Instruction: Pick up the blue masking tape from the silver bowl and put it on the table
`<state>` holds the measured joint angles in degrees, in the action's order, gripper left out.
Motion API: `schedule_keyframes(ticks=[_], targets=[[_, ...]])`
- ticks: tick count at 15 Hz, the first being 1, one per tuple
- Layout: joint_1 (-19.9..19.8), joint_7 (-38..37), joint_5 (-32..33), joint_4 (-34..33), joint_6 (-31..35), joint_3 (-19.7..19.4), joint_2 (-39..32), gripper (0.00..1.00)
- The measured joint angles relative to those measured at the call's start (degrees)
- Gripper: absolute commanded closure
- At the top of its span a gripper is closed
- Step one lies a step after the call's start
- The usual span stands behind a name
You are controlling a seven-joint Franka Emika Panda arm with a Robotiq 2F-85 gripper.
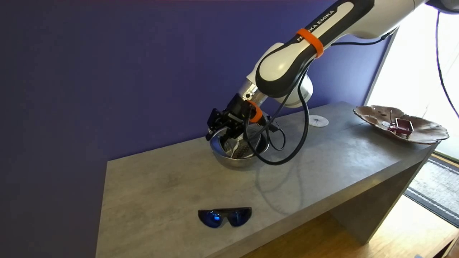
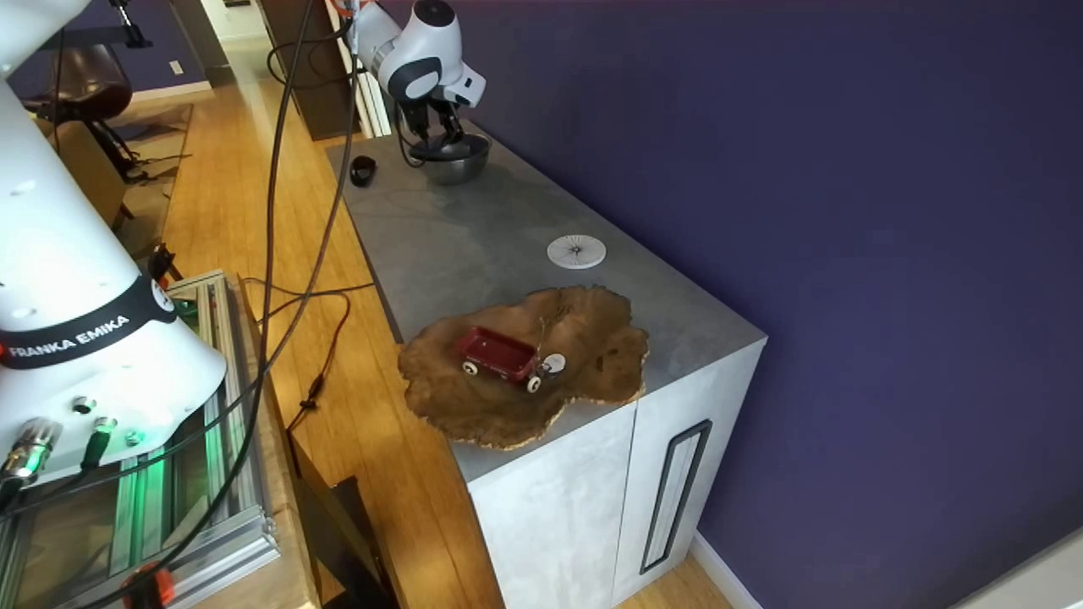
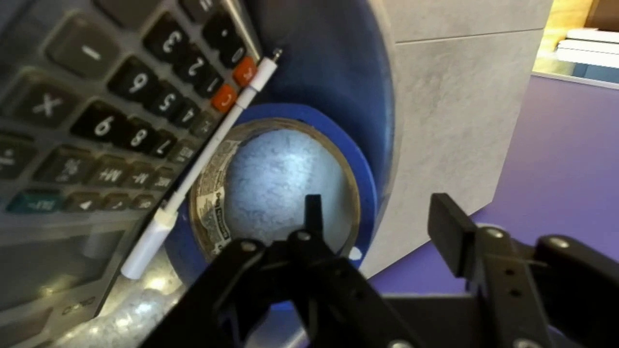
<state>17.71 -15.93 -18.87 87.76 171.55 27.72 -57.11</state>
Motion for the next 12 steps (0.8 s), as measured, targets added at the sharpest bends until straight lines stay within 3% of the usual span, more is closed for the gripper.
schedule_keyframes(ticks=[4,10,12], targets=[[0.5,-1.6,-0.2,-0.5,0.0,-0.4,-0.1,0.98],[0.4,-2.6,-0.4,-0.4,2.1,-0.4,0.2,0.95],[-0.7,-1.7,-0.4,0.6,5.8,2.0,1.0,0.95]])
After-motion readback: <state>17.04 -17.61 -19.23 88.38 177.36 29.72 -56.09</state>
